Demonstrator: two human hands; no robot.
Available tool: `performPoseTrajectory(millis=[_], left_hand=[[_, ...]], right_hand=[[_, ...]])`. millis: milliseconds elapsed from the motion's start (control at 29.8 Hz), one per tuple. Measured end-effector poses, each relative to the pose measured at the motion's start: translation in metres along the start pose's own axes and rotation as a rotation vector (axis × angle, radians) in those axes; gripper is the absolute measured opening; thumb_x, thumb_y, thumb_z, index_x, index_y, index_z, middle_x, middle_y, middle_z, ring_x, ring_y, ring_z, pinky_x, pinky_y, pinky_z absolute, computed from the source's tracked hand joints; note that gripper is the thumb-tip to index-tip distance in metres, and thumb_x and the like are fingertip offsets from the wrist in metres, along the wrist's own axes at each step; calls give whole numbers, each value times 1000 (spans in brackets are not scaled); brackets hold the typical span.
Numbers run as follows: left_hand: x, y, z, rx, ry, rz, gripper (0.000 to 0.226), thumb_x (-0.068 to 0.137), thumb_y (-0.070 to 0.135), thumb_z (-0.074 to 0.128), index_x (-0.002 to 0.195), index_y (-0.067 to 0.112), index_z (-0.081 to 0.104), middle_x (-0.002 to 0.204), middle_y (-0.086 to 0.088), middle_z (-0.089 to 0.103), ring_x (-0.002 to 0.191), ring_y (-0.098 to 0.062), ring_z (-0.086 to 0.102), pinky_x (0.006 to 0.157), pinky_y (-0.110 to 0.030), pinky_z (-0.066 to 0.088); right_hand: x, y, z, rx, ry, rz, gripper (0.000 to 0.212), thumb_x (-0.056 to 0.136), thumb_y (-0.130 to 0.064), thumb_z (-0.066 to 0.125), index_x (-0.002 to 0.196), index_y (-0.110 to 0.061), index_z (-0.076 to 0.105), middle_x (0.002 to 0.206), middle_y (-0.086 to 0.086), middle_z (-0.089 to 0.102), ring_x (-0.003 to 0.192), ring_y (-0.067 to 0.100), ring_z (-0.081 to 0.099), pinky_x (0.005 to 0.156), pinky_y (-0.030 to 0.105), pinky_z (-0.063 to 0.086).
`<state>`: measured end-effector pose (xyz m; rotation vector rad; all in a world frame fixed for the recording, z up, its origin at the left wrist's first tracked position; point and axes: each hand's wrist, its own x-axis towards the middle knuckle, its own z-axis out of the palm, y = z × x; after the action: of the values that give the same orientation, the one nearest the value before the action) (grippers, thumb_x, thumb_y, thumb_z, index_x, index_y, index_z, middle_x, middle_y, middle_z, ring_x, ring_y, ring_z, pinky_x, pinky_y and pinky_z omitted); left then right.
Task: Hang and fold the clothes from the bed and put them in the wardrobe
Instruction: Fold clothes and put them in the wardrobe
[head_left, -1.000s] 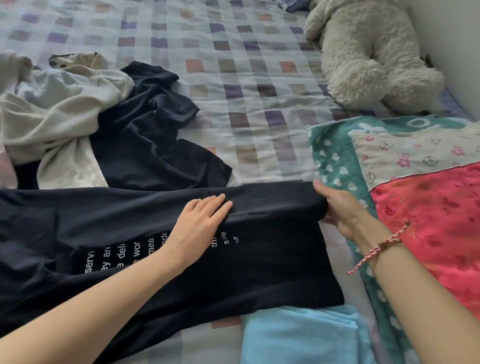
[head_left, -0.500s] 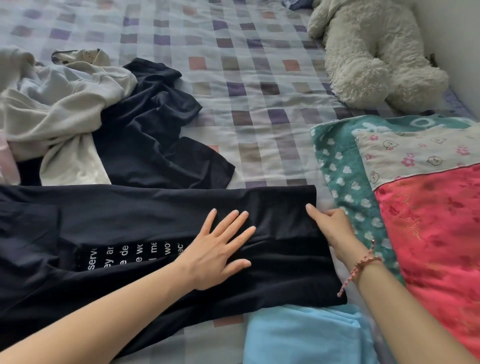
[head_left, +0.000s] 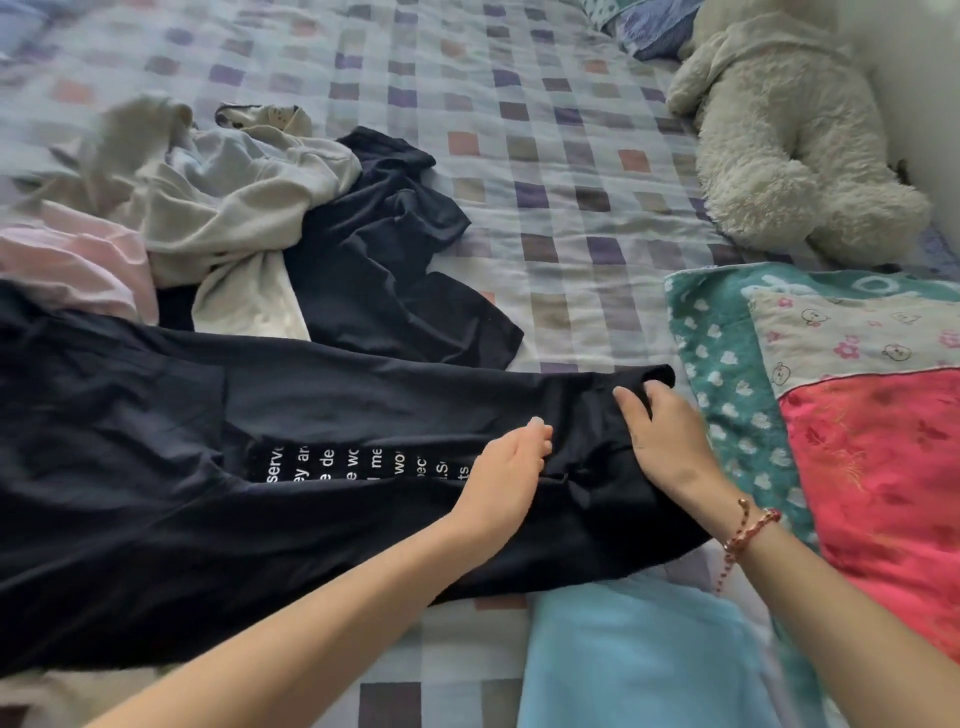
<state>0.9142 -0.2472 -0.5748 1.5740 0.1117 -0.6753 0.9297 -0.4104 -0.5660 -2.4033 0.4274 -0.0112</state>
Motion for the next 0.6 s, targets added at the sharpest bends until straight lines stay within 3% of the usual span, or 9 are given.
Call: performPoseTrajectory(millis=[101,168,269,336,436,504,604], left_hand=[[-11,22,-9,-274,-50,-196,43,100,45,27,126,20,51,115,0,61,106,-17,59,89,-37,50],[-22,35,-22,-338,-31,-197,50,96,53,30,122,20,57,113,-2,65,106,-18,61,91,-40,51],[-41,46,-64,-415,38,-166,56,90,62,38,126,22,56,117,-1,64,111,-20,59,97,-43,47],[-57,47,-112,-449,52,-151,54,89,59,45,119,17,61,101,0,67,95,-17,64,82,-32,52],[-90,52,-175,-415,25,-122,51,88,60,44,89,12,61,58,1,62,47,-10,59,47,-19,45],[-121,45,-236,-419,107,-102,54,88,60,42,80,10,59,48,1,57,38,-9,54,39,-15,41],[-144,33,-289,-498,202,-72,65,91,56,37,55,10,64,40,-3,51,33,-13,50,36,-15,39]], right_hand=[[-14,-54,15,85,-32,-45,35,97,-22,47,64,-10,42,59,-1,45,54,10,41,50,13,34],[-24,-89,28,153,-75,-36,29,97,-22,46,73,-7,51,67,-1,53,61,8,48,51,13,35],[-46,-147,51,225,-147,-28,23,97,-23,44,79,-10,49,76,0,55,66,9,51,50,13,35],[-57,-187,70,274,-220,-31,20,96,-25,45,89,-7,47,83,4,57,69,16,56,57,19,41],[-74,-236,91,395,-446,-13,27,96,-24,46,117,-8,42,103,12,60,44,13,58,46,23,46],[-96,-286,125,428,-587,-44,34,96,-21,46,127,-11,38,113,14,60,41,16,61,44,25,50],[-115,-332,157,532,-718,-102,34,97,-22,45,129,-11,38,99,16,61,50,31,63,47,36,56]])
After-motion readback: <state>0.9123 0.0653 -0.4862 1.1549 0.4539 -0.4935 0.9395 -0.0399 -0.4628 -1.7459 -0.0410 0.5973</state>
